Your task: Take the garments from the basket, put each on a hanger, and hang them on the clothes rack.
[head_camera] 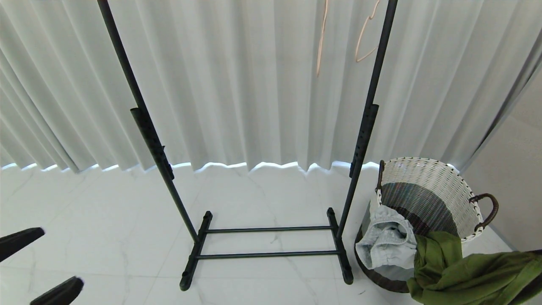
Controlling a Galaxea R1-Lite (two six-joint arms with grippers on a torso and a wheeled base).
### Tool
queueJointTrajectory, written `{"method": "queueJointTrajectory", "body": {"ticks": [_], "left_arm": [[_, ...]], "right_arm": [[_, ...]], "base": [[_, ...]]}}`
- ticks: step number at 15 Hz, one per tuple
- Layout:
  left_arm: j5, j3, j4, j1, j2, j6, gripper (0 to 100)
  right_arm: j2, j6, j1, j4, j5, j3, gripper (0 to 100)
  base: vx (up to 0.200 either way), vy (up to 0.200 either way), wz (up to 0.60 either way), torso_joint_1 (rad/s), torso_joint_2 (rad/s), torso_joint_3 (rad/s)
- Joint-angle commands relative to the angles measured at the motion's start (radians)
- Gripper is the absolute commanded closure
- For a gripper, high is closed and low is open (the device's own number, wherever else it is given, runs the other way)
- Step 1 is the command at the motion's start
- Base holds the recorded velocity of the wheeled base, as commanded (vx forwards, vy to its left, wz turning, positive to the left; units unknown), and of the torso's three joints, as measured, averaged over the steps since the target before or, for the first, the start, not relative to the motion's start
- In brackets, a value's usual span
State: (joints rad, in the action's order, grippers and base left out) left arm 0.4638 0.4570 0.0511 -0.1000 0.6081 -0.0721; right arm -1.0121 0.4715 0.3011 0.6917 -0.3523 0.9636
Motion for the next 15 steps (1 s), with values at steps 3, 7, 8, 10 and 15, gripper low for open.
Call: {"method": "queueJointTrajectory", "body": {"ticks": [3,7,8,10,15], "left_arm": [[-0.218,0.229,0.001,-0.25,0.559,0.011,0],[-0.416,0.318,0.012,-0.616,0.791,0.172,0],[-0.452,0.321,0.03,-0.681,0.828,0.206,0],[-0.531,0.376,0.119,-0.857,0.964,0.318,0],[-0.697,0.626,0.158,-1.073,1.293,0.528,0]], "right_arm": [[-0.066,-0.054,0.001,-0.123,0.039,-0.034,100],[-0.128,-0.132,0.046,-0.241,0.042,-0.046,100],[-0.132,-0.146,0.053,-0.253,0.042,-0.046,100],[-0.123,-0.215,0.085,-0.29,0.044,-0.045,100],[-0.105,-0.307,0.128,-0.328,0.046,-0.048,100]], "base": [[0.0,0.0,0.0,0.0,0.0,0.0],[0.0,0.0,0.0,0.0,0.0,0.0],[0.0,0.0,0.0,0.0,0.0,0.0],[0.0,0.0,0.0,0.0,0.0,0.0],[0.0,0.0,0.0,0.0,0.0,0.0]]}}
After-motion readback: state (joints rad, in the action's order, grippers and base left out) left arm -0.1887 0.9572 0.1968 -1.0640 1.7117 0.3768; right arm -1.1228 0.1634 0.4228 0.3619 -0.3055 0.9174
